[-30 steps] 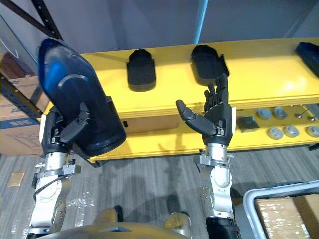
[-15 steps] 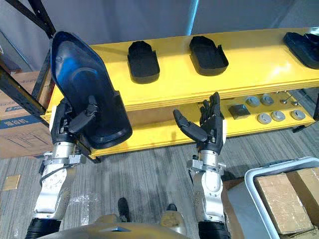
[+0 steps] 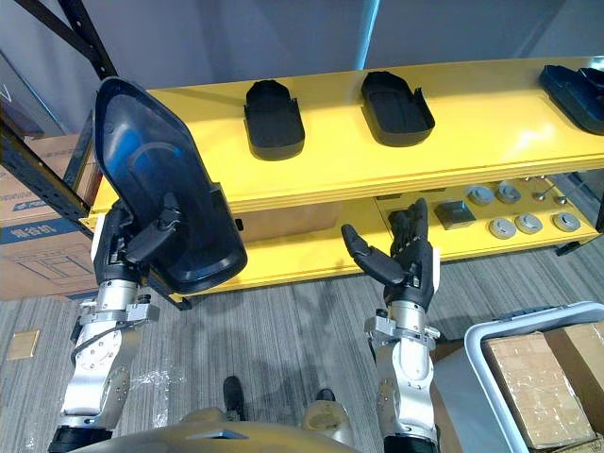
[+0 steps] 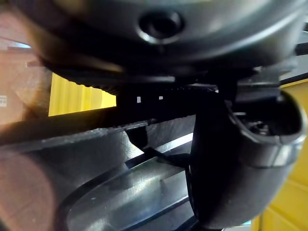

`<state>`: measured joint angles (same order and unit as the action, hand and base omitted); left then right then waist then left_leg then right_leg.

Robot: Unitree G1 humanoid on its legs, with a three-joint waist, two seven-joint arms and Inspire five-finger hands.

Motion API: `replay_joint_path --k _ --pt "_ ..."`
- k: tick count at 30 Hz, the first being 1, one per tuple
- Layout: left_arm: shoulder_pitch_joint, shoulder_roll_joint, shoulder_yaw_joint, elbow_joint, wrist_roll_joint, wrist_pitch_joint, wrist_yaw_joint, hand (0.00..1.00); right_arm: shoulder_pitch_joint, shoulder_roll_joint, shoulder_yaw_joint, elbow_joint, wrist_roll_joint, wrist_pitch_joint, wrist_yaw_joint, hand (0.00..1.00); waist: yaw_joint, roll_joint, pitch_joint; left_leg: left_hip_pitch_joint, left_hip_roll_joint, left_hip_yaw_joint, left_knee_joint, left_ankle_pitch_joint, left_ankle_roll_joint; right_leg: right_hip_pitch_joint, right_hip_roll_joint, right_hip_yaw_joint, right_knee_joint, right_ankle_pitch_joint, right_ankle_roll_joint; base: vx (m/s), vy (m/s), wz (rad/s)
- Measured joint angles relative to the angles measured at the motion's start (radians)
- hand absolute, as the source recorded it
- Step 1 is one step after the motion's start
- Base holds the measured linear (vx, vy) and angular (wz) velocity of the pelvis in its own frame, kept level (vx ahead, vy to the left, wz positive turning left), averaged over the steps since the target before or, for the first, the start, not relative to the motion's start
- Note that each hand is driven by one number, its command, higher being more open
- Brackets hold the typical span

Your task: Walk over and take three plastic housings, then place them on the shelf

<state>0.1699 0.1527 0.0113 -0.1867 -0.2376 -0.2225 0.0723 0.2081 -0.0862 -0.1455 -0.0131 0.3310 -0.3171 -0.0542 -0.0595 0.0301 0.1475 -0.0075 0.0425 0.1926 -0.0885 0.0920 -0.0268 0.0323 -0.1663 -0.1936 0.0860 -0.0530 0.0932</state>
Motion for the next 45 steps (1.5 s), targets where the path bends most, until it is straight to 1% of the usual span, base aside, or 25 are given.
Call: replay_joint_path --k 3,10,14,15,16,17,18,19,20,21,22,23,24,25,26,27,29,30,31,32,33,35,37,43,45 --pt "0.019 -0.002 0.016 0.0 -0.006 0.024 -0.011 0.0 0.004 -0.011 0.005 0.004 -0.001 0.023 0.001 1.0 0.004 0.002 -0.002 -0.001 0.0 -0.023 0.0 0.001 -0.005 0.014 0.001 -0.024 -0.003 0.0 0.0 -0.01 0.008 0.23" --pt "0.12 -0.035 0.034 0.001 -0.085 0.034 -0.009 0.0 -0.029 -0.037 0.038 0.043 0.01 0.027 0.018 1.0 0.032 0.004 -0.005 -0.004 0.008 -0.041 0.011 0.008 -0.01 0.021 0.01 -0.03 0.001 -0.003 -0.005 0.0 0.003 0.08" --pt "0.153 -0.041 0.037 0.002 -0.11 0.033 -0.007 0.0 -0.051 -0.037 0.061 0.055 0.015 0.029 0.044 1.0 0.04 0.003 -0.004 -0.049 0.021 -0.042 0.102 -0.017 -0.007 0.011 0.006 -0.024 0.02 -0.007 -0.012 -0.01 0.002 0.01" --pt "0.154 -0.044 0.036 0.004 -0.109 0.033 -0.008 0.0 -0.057 -0.038 0.065 0.055 0.036 0.029 0.05 1.0 0.039 0.003 -0.001 -0.069 0.024 -0.05 0.128 -0.017 -0.008 0.003 0.004 -0.029 0.037 -0.02 -0.026 -0.07 0.003 0.23" --pt "0.149 -0.052 0.035 0.005 -0.109 0.031 -0.008 0.0 -0.074 -0.039 0.062 0.055 0.041 0.029 0.051 1.0 0.031 -0.001 0.02 -0.096 0.021 -0.061 0.182 -0.022 -0.019 0.004 -0.01 -0.037 0.06 -0.034 -0.033 -0.1 0.017 0.29" --pt "0.144 -0.057 0.035 0.008 -0.108 0.03 -0.008 0.0 -0.083 -0.042 0.058 0.054 0.048 0.028 0.053 1.0 0.028 -0.008 0.037 -0.117 0.021 -0.062 0.233 -0.039 -0.04 0.004 -0.025 -0.039 0.073 -0.041 -0.034 -0.17 0.05 0.21" --pt "0.141 -0.064 0.028 0.017 -0.107 0.023 -0.008 0.0 -0.098 -0.052 0.053 0.054 0.069 0.028 0.053 1.0 0.029 -0.009 0.059 -0.164 0.036 -0.06 0.351 -0.092 -0.029 0.003 -0.046 -0.045 0.103 -0.052 -0.024 -0.15 0.069 0.06" --pt "0.141 -0.063 0.021 0.029 -0.106 0.021 -0.008 0.0 -0.099 -0.057 0.051 0.054 0.075 0.028 0.053 1.0 0.029 -0.007 0.06 -0.181 0.053 -0.061 0.383 -0.101 -0.021 0.001 -0.055 -0.045 0.114 -0.058 -0.018 -0.18 0.107 -0.01" --pt "0.144 -0.066 0.011 0.052 -0.1 0.021 -0.009 0.0 -0.099 -0.066 0.049 0.054 0.077 0.026 0.052 1.0 0.029 -0.004 0.058 -0.195 0.085 -0.066 0.419 -0.113 -0.032 -0.006 -0.073 -0.039 0.133 -0.074 0.003 -0.12 0.202 -0.17" --pt "0.148 -0.067 0.006 0.066 -0.087 0.021 -0.012 0.0 -0.1 -0.076 0.049 0.054 0.079 0.019 0.047 1.0 0.032 0.008 0.051 -0.195 0.109 -0.083 0.445 -0.122 -0.039 -0.012 -0.09 -0.016 0.145 -0.081 0.021 -0.08 0.268 -0.27" --pt "0.152 -0.067 0.006 0.065 -0.076 0.02 -0.016 0.0 -0.101 -0.08 0.05 0.054 0.079 0.012 0.046 1.0 0.033 0.017 0.045 -0.195 0.111 -0.099 0.465 -0.13 -0.048 -0.017 -0.1 -0.005 0.147 -0.081 0.032 0.0 0.41 -0.4" --pt "0.153 -0.065 0.007 0.065 -0.068 0.01 -0.037 0.0 -0.097 -0.079 0.051 0.054 0.079 -0.004 0.039 1.0 0.032 0.028 0.039 -0.193 0.114 -0.13 0.5 -0.171 -0.075 -0.028 -0.118 0.018 0.148 -0.079 0.054 0.04 0.479 -0.41" --pt "0.141 -0.057 0.014 0.063 -0.064 -0.004 -0.059 0.0 -0.093 -0.067 0.054 0.057 0.079 -0.016 0.023 1.0 0.038 0.025 0.04 -0.196 0.092 -0.112 0.514 -0.266 -0.068 -0.045 -0.141 0.052 0.147 -0.076 0.063 0.06 0.483 -0.42" --pt "0.135 -0.046 0.019 0.063 -0.058 -0.007 -0.066 0.0 -0.088 -0.049 0.063 0.057 0.08 -0.016 0.013 1.0 0.045 0.012 0.043 -0.195 0.075 -0.089 0.523 -0.281 -0.065 -0.048 -0.156 0.073 0.138 -0.077 0.063 0.09 0.493 -0.45" --pt "0.131 -0.022 0.027 0.063 -0.036 -0.01 -0.077 0.0 -0.059 -0.023 0.089 0.058 0.088 -0.023 0.003 1.0 0.047 -0.012 0.039 -0.203 0.053 -0.064 0.519 -0.305 -0.038 -0.046 -0.177 0.09 0.1 -0.079 0.042 0.11 0.405 -0.42" --pt "0.124 0.0 0.04 0.064 -0.03 -0.011 -0.091 0.0 -0.037 -0.007 0.123 0.061 0.086 -0.023 0.003 1.0 0.053 -0.017 0.037 -0.211 0.05 -0.051 0.508 -0.31 -0.027 -0.062 -0.168 0.081 0.119 -0.074 0.049 0.12 0.368 -0.37" --pt "0.106 0.035 0.043 0.064 -0.029 -0.011 -0.097 0.0 -0.015 0.018 0.146 0.064 0.075 -0.023 0.004 1.0 0.053 -0.019 0.036 -0.196 0.043 -0.048 0.464 -0.297 -0.015 -0.054 -0.12 0.078 0.114 -0.068 0.066 0.08 0.187 -0.11" --pt "0.08 0.062 0.042 0.064 -0.029 -0.011 -0.099 0.0 -0.007 0.029 0.151 0.062 0.073 -0.024 0.005 1.0 0.049 -0.024 0.031 -0.175 0.023 -0.048 0.409 -0.267 -0.007 -0.032 -0.085 0.079 0.087 -0.063 0.074 0.11 0.178 0.12" --pt "0.039 0.079 0.038 0.064 -0.031 -0.011 -0.1 0.0 -0.008 0.029 0.148 0.061 0.067 -0.025 0.004 1.0 0.046 -0.031 0.028 -0.157 0.0 -0.048 0.359 -0.233 0.023 -0.021 -0.045 0.078 0.055 -0.051 0.084 0.13 0.155 0.19" --pt "0.014 0.084 0.036 0.064 -0.032 -0.01 -0.1 0.0 -0.011 0.029 0.143 0.06 0.066 -0.025 0.004 1.0 0.043 -0.032 0.027 -0.153 -0.009 -0.048 0.343 -0.22 0.032 -0.02 -0.025 0.075 0.045 -0.036 0.081 0.14 0.085 0.09" --pt "-0.034 0.082 0.034 0.064 -0.036 -0.01 -0.096 0.0 -0.035 0.021 0.132 0.062 0.066 -0.024 0.001 1.0 0.038 -0.017 0.027 -0.15 -0.015 -0.039 0.323 -0.197 0.051 -0.03 -0.02 0.06 0.055 -0.014 0.058 0.12 0.046 0.02" --pt "-0.071 0.086 0.023 0.063 -0.036 -0.01 -0.085 0.0 -0.052 0.021 0.123 0.062 0.061 -0.024 0.0 1.0 0.024 -0.01 0.026 -0.147 -0.014 -0.034 0.309 -0.17 0.055 -0.038 -0.014 0.093 0.06 0.007 0.057 0.09 0.05 -0.06" --pt "-0.11 0.086 -0.016 0.051 -0.03 -0.01 -0.058 0.0 -0.072 0.01 0.107 0.045 0.005 -0.024 -0.002 1.0 0.022 -0.013 0.024 -0.139 -0.004 -0.02 0.291 -0.163 0.051 -0.037 -0.001 0.1 0.038 0.036 0.042 0.04 0.019 -0.18" --pt "-0.132 0.086 -0.066 0.047 -0.029 -0.009 -0.087 0.0 -0.112 -0.055 0.097 -0.055 -0.009 -0.016 0.002 1.0 -0.002 -0.015 0.025 -0.135 -0.006 -0.014 0.246 -0.15 0.041 -0.036 -0.001 0.089 0.0 0.041 0.038 -0.02 -0.016 -0.02" --pt "-0.142 0.089 -0.079 0.042 -0.025 -0.008 -0.092 0.0 -0.114 -0.074 0.096 -0.07 -0.01 -0.005 0.007 1.0 -0.005 -0.016 0.026 -0.122 -0.015 -0.014 0.203 -0.132 0.037 -0.037 -0.004 0.088 -0.005 0.032 0.023 -0.09 -0.037 0.04"
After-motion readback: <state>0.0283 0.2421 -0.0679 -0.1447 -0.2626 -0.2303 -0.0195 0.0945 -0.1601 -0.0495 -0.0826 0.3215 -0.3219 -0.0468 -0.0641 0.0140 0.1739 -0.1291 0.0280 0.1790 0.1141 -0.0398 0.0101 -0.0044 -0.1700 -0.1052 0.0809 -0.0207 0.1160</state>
